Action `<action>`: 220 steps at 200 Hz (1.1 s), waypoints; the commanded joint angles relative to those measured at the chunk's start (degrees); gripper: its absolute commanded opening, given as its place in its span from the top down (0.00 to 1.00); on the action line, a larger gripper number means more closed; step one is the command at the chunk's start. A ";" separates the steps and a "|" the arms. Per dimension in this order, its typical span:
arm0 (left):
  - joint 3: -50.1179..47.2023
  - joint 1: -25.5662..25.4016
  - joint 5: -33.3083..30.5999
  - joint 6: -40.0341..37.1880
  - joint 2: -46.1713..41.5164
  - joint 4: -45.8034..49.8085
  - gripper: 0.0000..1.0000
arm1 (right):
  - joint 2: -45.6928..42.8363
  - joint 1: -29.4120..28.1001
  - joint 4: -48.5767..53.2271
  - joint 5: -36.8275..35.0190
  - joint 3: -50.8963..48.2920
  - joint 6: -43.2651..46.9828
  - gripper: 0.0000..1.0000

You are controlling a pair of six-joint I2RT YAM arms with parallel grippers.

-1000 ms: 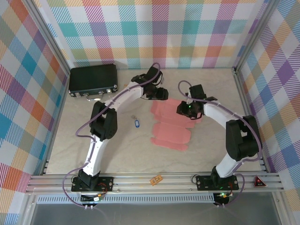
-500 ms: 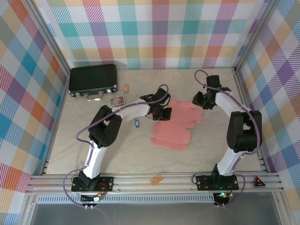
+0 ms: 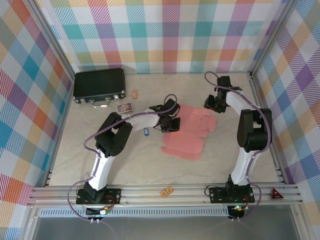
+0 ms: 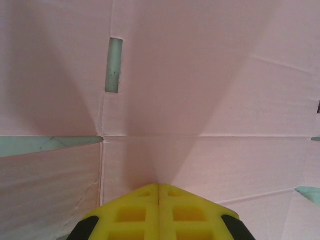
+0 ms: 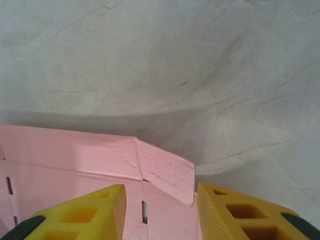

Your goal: Fold the paper box

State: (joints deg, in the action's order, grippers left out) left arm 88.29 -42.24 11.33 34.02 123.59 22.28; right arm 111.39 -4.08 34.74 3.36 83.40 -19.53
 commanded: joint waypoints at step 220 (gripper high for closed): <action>-2.33 -0.19 -0.43 1.43 2.41 2.06 1.00 | 4.16 -0.97 3.04 9.22 6.68 3.30 0.54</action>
State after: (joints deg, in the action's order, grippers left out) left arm 87.53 -42.26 11.51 35.35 123.57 20.34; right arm 117.19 -4.25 37.87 9.98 88.64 -17.41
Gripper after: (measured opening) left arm 0.048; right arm 0.455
